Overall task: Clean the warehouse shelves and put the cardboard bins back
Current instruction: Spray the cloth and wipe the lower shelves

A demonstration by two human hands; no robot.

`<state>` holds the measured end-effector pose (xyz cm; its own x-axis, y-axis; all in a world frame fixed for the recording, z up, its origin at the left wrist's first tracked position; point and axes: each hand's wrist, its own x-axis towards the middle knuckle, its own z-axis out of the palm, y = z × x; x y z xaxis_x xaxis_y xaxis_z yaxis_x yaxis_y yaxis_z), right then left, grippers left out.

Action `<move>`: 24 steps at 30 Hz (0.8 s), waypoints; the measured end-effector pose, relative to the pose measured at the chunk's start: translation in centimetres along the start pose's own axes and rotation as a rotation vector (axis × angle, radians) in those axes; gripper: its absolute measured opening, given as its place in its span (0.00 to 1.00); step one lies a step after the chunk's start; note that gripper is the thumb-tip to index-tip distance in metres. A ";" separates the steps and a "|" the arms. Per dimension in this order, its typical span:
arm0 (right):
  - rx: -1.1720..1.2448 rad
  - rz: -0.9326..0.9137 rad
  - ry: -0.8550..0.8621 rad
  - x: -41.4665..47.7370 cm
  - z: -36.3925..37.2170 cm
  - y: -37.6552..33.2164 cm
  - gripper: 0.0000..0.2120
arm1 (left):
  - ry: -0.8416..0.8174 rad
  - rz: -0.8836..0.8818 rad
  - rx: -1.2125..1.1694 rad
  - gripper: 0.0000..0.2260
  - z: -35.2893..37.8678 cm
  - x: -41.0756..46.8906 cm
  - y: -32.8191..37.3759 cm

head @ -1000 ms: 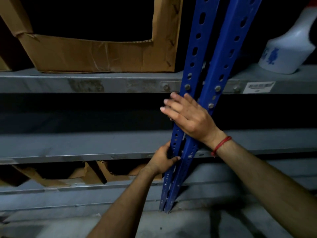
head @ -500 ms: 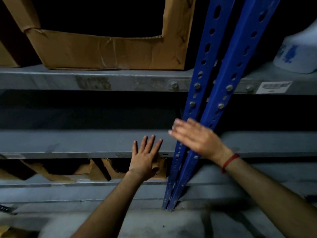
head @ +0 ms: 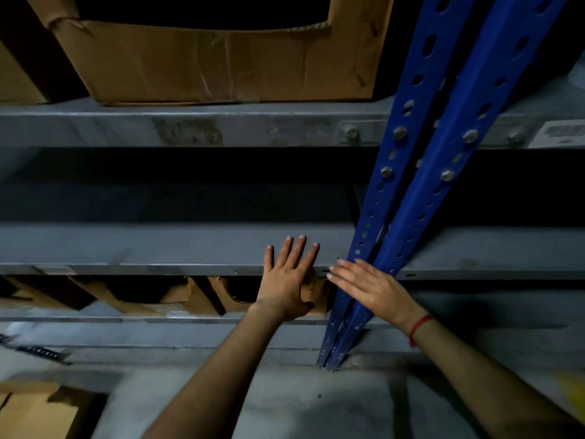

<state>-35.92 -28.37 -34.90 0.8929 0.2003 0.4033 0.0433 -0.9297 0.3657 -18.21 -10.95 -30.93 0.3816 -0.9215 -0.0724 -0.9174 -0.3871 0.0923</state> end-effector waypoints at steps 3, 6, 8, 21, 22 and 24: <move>0.020 0.069 -0.046 0.1 -0.2 -0.7 0.26 | -0.004 0.062 -0.004 0.50 -0.6 -0.7 -2.1; 0.055 0.157 -0.006 0.6 0.2 -1.8 0.27 | 0.035 0.018 0.075 0.45 -1.4 -1.3 -5.5; 0.103 0.222 0.017 2.0 0.4 -3.2 0.27 | 0.022 -0.023 0.160 0.46 -2.1 -1.2 -8.2; 0.100 0.320 -0.051 8.5 1.2 -8.1 0.20 | 0.072 -0.117 0.123 0.47 -1.3 -1.0 -12.9; 0.069 0.333 -0.077 6.9 0.8 -7.2 0.23 | 0.076 -0.114 0.114 0.46 -1.2 -1.0 -13.0; -0.003 0.344 -0.106 4.7 -0.2 -5.9 0.25 | 0.103 -0.113 0.103 0.46 -0.9 -0.9 -13.0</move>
<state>-32.12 -21.86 -35.00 0.8963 -0.1577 0.4144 -0.2691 -0.9363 0.2257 -6.53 -5.08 -31.15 0.4875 -0.8727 0.0262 -0.8728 -0.4879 -0.0135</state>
